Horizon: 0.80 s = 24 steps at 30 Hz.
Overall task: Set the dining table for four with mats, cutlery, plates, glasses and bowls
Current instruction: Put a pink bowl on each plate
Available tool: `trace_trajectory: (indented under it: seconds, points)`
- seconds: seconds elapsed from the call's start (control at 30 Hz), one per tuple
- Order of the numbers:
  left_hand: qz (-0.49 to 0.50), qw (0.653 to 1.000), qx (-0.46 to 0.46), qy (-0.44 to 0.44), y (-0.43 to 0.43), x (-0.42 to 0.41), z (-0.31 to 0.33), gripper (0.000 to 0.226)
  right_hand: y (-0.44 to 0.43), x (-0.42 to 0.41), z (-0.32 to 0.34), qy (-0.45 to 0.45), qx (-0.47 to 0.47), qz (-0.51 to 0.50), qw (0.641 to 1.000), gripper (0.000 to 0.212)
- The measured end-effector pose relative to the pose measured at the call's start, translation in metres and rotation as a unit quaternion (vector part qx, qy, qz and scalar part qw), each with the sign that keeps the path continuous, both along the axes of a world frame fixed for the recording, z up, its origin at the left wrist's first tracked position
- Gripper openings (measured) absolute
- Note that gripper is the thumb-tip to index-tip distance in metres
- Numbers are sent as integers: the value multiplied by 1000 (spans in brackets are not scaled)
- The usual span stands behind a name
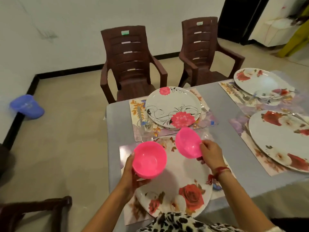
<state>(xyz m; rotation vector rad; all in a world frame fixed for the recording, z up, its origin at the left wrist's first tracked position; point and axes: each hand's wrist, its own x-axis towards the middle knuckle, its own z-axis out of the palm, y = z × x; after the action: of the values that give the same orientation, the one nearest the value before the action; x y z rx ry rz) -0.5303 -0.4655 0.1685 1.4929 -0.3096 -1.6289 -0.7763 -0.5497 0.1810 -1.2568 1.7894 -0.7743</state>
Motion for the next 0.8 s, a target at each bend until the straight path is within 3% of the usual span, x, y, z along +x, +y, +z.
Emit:
trace_trajectory:
  seconds: [0.13,0.33,0.47,0.53,0.6,0.7,0.8]
  points:
    - [28,1000,-6,-11,0,15,-6,88,-4,1,-41,42,40,40,998,20]
    - [52,998,-27,-14,7,18,-1,55,-10,15,-60,61,44,46,996,20]
    - [28,999,-34,-12,9,15,2,77,-2,9,-44,105,51,41,992,30]
    - [13,999,-38,-11,7,10,4,90,7,1,-26,130,0,29,991,39]
    - [-3,999,-46,-8,4,0,6,85,18,-2,-1,42,-54,38,997,48]
    - [-26,998,-60,-7,-2,-28,17,68,39,0,31,-89,-65,202,973,85]
    - [-80,993,-81,-14,-9,-62,31,45,45,-1,46,-62,-95,344,932,109]
